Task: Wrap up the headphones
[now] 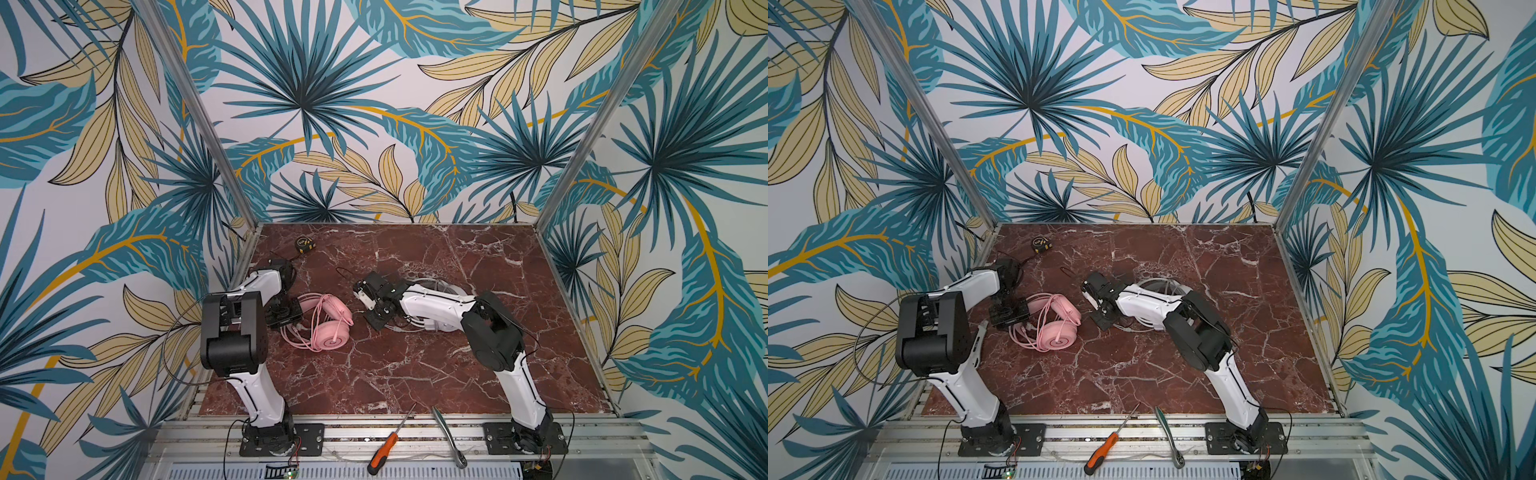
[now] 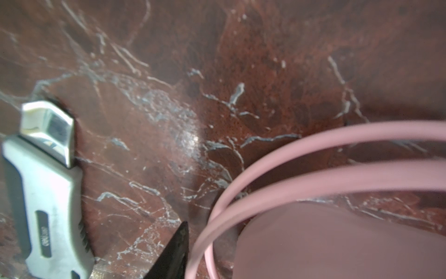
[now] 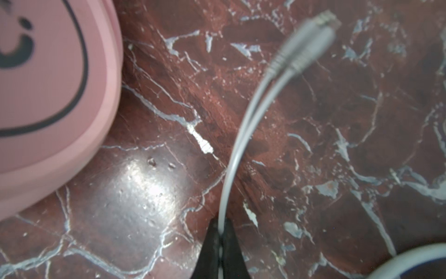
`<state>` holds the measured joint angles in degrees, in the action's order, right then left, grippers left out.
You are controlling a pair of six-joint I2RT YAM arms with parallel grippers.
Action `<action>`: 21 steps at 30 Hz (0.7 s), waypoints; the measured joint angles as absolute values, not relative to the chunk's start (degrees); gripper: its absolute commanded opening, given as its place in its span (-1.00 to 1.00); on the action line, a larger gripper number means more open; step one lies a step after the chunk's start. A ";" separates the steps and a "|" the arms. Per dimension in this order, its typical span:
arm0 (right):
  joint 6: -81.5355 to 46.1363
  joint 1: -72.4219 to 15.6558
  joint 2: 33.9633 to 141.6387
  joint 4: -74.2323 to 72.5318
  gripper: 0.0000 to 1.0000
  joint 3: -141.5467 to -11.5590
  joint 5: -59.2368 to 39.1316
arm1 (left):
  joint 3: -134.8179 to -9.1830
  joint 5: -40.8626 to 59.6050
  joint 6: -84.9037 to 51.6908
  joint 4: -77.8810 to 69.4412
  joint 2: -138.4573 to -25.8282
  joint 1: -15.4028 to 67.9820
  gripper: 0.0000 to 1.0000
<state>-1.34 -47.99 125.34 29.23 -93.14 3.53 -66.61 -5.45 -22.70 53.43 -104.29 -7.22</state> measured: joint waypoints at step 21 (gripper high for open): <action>-10.02 -36.60 100.33 21.96 -1.00 -80.07 17.19 | -77.08 -5.93 -25.41 53.36 -111.72 4.29 -0.08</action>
<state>-10.02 -36.60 100.33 21.96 -80.07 17.19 -77.08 -5.93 -25.41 53.36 -111.72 4.29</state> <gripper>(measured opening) 0.052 0.463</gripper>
